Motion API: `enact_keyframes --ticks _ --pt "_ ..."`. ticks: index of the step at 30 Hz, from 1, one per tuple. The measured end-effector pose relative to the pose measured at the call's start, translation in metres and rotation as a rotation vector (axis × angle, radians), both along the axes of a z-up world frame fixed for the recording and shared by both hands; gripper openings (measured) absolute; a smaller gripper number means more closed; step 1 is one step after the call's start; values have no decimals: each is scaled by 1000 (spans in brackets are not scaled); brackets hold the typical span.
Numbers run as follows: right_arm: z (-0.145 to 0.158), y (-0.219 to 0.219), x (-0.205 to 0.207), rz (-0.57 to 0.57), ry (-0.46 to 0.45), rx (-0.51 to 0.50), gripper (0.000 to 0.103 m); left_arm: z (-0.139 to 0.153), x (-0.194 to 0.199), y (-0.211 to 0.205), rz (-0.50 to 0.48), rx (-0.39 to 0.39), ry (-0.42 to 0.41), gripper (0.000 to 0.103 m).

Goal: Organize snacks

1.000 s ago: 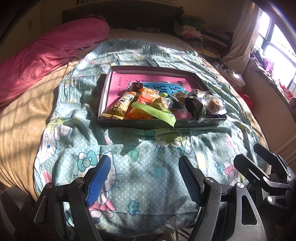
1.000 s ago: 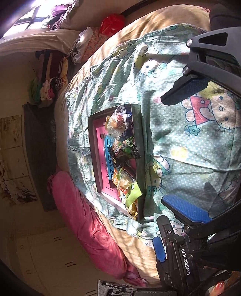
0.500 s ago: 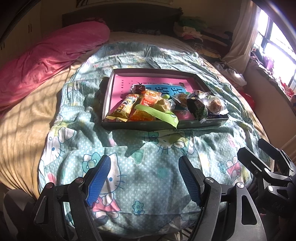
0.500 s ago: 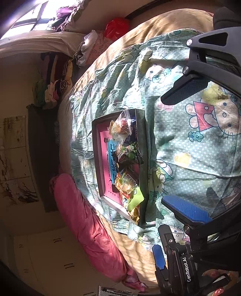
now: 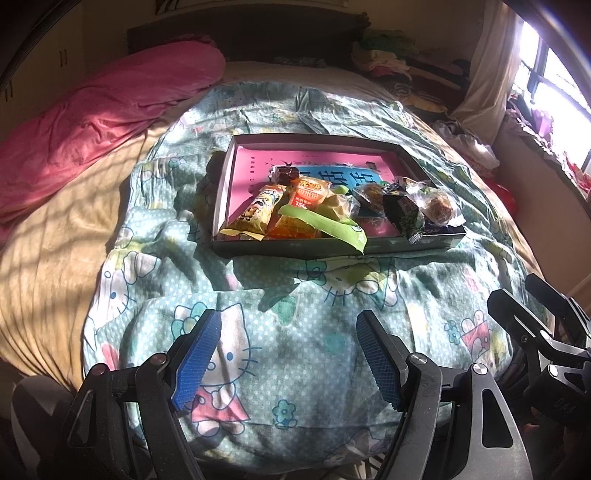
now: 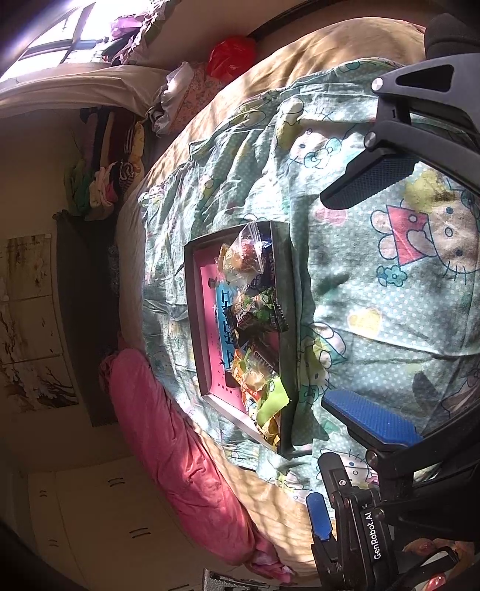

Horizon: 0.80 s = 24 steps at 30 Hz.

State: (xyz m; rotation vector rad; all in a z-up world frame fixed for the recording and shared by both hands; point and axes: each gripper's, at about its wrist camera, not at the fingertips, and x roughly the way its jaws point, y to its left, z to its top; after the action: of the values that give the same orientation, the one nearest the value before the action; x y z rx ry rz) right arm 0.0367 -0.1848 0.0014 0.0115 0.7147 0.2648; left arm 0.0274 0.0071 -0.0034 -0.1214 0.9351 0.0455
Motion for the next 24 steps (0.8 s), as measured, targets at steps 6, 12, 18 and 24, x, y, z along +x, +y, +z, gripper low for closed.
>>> enact_keyframes --ticks 6,12,18,24 --pt "0 -2 2 2 -9 -4 99 0 0 1 3 9 0 77" --pt "0 -1 1 0 -10 -5 99 0 0 1 6 17 2 77" --pt "1 -1 0 0 -15 -7 99 1 0 1 11 28 -8 77" --pt "2 -1 0 -4 -16 -6 99 -2 1 2 16 36 7 77"
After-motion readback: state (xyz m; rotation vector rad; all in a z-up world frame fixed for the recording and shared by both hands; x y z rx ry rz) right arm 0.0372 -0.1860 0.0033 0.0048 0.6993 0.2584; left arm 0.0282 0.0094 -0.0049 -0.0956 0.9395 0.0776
